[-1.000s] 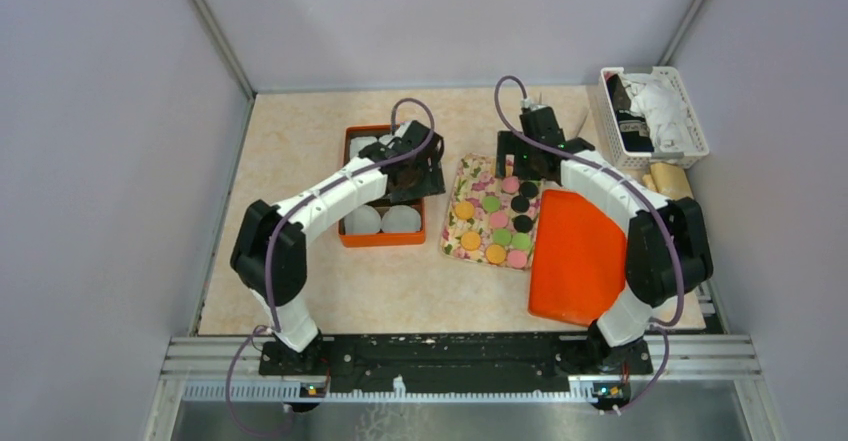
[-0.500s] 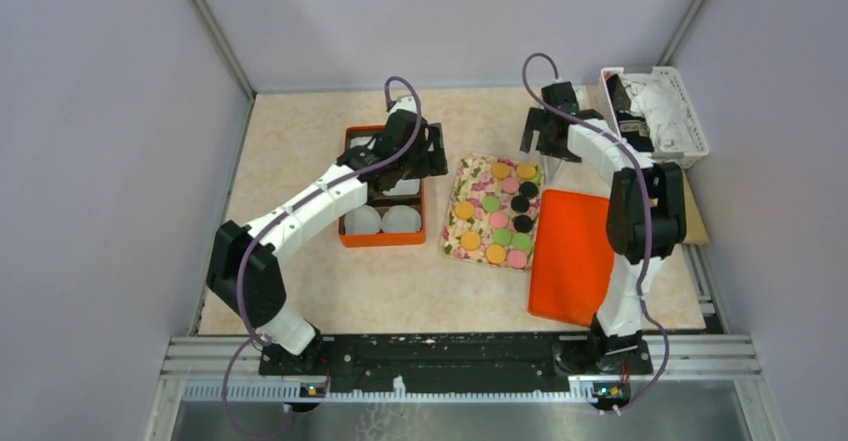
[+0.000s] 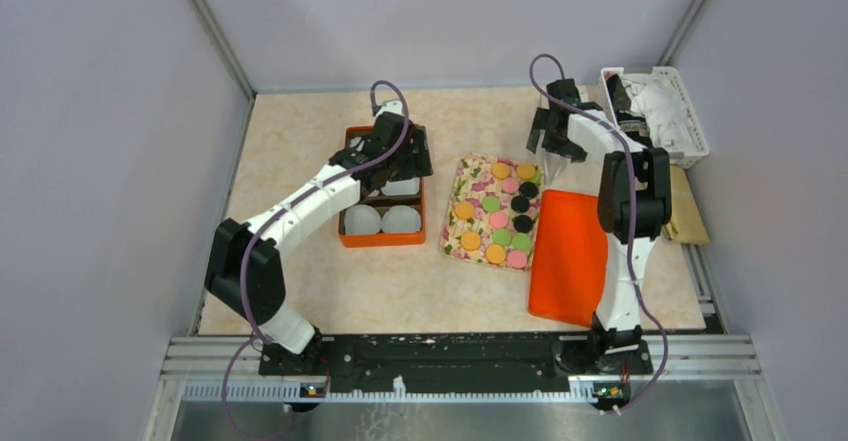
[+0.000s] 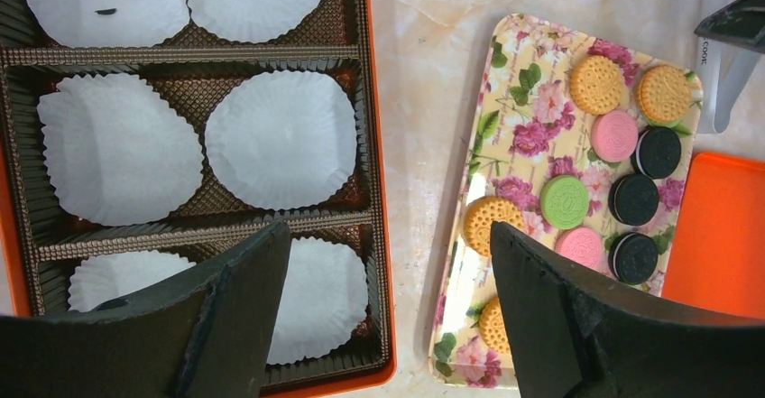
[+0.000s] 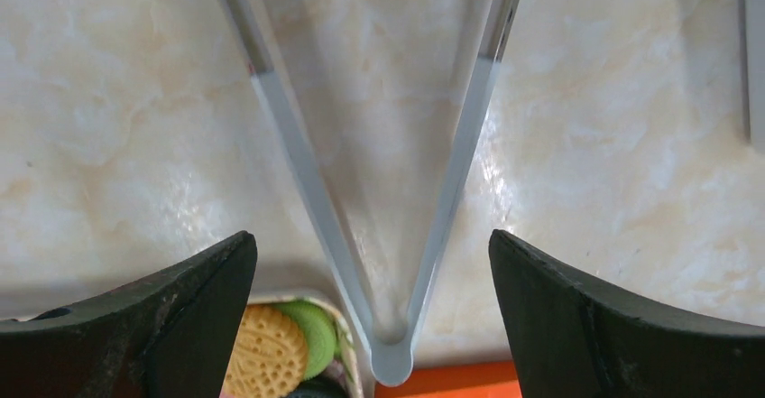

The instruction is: Pack the cookies

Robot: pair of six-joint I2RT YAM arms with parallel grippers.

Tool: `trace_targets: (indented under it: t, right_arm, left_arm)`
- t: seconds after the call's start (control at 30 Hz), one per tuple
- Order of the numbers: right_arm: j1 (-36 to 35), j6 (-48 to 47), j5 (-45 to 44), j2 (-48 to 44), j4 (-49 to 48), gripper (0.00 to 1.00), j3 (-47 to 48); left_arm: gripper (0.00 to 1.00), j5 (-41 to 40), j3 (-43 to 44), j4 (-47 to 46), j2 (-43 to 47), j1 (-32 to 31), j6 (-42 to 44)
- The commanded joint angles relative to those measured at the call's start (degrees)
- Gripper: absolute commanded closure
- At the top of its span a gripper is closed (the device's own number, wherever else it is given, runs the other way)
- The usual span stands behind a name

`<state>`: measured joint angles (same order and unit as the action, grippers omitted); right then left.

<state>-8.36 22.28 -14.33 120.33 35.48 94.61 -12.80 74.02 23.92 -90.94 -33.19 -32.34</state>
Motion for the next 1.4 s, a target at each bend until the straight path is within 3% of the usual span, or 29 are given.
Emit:
trace_targets:
  t: [0.0, 0.2, 0.4, 0.7, 0.77, 0.83, 0.9, 1.37]
  right_arm:
    - [0.90, 0.57, -0.28, 3.92, 0.49, 0.01, 5.61]
    - [0.89, 0.65, 0.76, 8.66, 2.21, 0.01, 10.09]
    - [0.90, 0.67, 0.87, 8.61, 0.72, 0.03, 7.87]
    - [0.89, -1.40, 0.34, 8.01, -0.79, 0.32, 7.47]
    - [0.93, -1.77, 0.33, 8.22, -0.86, 0.45, 8.30]
    - [0.89, -2.27, 0.40, 8.66, -0.24, 0.65, 9.79]
    - [0.90, -2.74, 0.58, 8.82, 0.02, 0.76, 11.05]
    - [0.10, -4.98, 1.42, -2.07, -0.54, 0.74, 10.51]
  left_arm:
    - [0.13, 0.87, -0.96, -2.85, 2.11, 0.25, 0.70]
    - [0.13, 0.89, -2.10, -2.56, 2.67, 0.75, 0.44]
    - [0.13, 1.42, -3.30, -2.74, 2.75, 0.95, 0.19]
    - [0.14, 3.00, -3.77, -2.49, 2.20, 0.97, -0.54]
    - [0.15, 2.89, -3.90, -2.59, 2.39, 1.00, -0.47]
    - [0.15, 2.80, -4.02, -2.65, 2.58, 0.98, -0.45]
    - [0.15, 2.55, -4.21, -2.68, 2.76, 0.98, -0.45]
    - [0.15, 1.87, -4.20, -3.21, 2.84, 1.06, -0.55]
